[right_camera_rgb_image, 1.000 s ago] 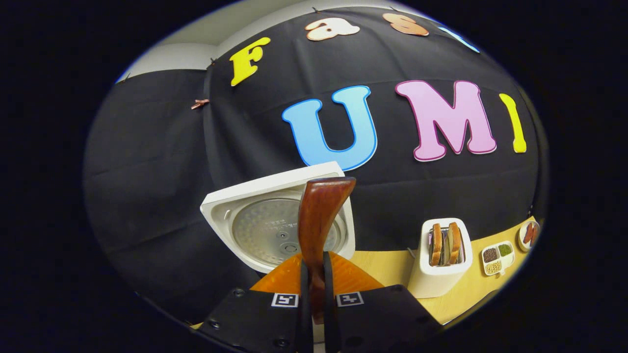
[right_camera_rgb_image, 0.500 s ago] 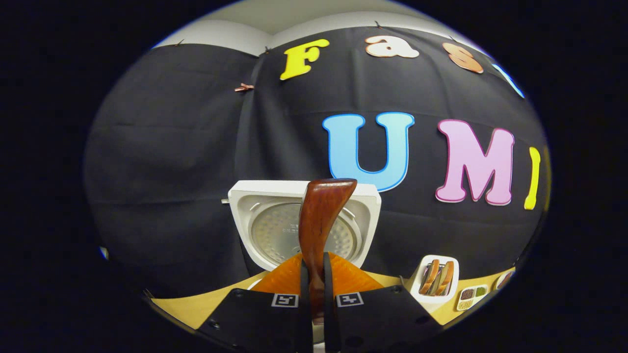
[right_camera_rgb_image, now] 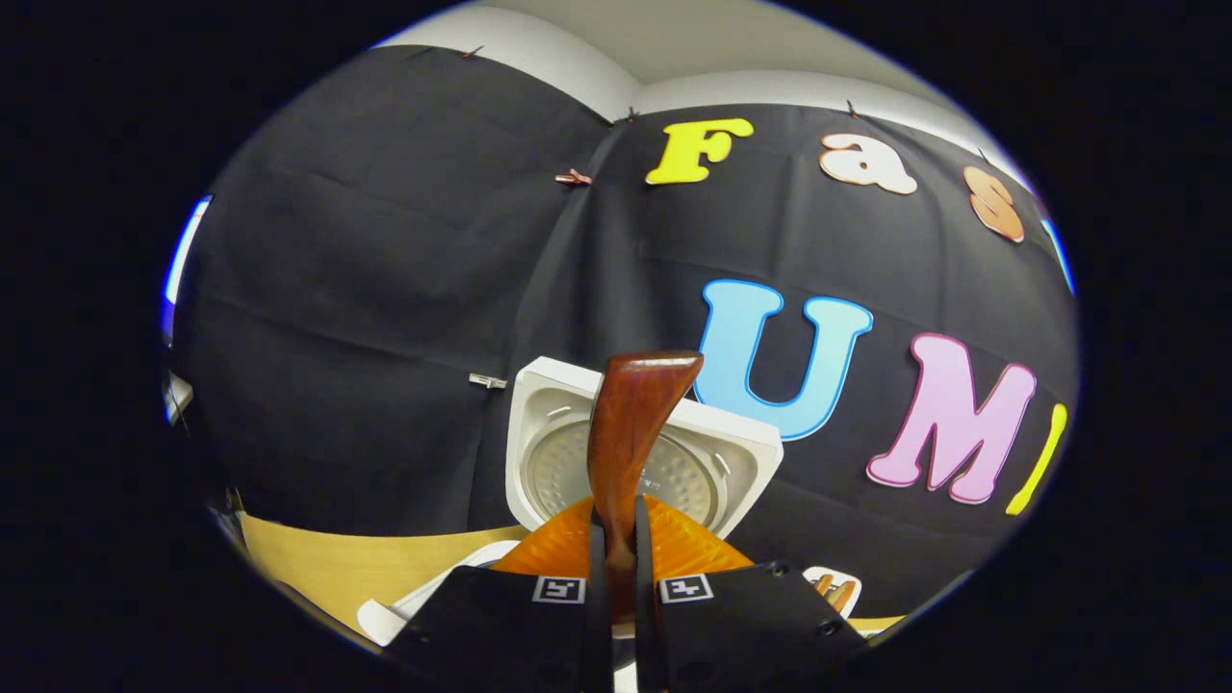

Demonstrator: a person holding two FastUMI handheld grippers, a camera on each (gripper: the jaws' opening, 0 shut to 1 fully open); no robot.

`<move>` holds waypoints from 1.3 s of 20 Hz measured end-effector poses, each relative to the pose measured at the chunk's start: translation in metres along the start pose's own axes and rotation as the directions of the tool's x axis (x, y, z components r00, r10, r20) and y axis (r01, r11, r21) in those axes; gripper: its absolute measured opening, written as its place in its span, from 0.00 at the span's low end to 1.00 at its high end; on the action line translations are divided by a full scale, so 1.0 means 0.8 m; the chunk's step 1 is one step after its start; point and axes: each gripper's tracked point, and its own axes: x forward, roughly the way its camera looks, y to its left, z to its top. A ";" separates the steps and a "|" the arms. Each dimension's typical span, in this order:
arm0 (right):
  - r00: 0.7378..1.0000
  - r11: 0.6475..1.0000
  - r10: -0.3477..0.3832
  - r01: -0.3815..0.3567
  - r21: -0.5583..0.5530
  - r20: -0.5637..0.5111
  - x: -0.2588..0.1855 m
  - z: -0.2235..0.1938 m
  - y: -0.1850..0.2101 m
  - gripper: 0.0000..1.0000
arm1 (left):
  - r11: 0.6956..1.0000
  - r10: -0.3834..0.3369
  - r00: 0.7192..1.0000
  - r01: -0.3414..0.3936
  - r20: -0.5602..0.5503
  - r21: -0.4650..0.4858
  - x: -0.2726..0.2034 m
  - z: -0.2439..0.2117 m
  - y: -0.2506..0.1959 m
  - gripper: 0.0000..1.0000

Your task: Close the left gripper, press the button to open the rice cooker; take a wooden spoon from the chopstick holder with the right hand, scoop a spoonful of rice and pour it into the rice cooker, then put the wooden spoon back into the chopstick holder.

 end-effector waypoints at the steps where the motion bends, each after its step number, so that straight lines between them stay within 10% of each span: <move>1: 1.000 1.000 0.002 -0.002 -0.003 -0.003 -0.001 -0.003 0.000 0.13 | 1.000 0.000 1.000 0.000 0.000 0.001 0.000 0.001 -0.001 0.94; 6: 0.996 0.962 -0.015 0.039 0.270 -0.089 -0.010 -0.028 -0.017 0.13 | 1.000 -0.005 1.000 0.004 0.020 0.009 -0.005 0.010 -0.010 0.94; 11: 0.991 0.790 -0.064 0.123 0.601 -0.119 -0.034 -0.004 -0.061 0.13 | 1.000 -0.012 1.000 0.011 0.028 0.024 -0.011 0.013 -0.019 0.94; 22: 0.979 0.687 -0.206 0.151 0.711 -0.009 -0.204 0.063 -0.182 0.13 | 0.991 -0.088 0.994 0.082 0.057 0.104 -0.026 0.031 -0.070 0.94; 26: 0.964 0.701 -0.261 0.220 0.679 -0.043 -0.280 0.045 -0.226 0.13 | 0.986 -0.123 0.991 0.115 0.059 0.123 -0.021 0.041 -0.093 0.94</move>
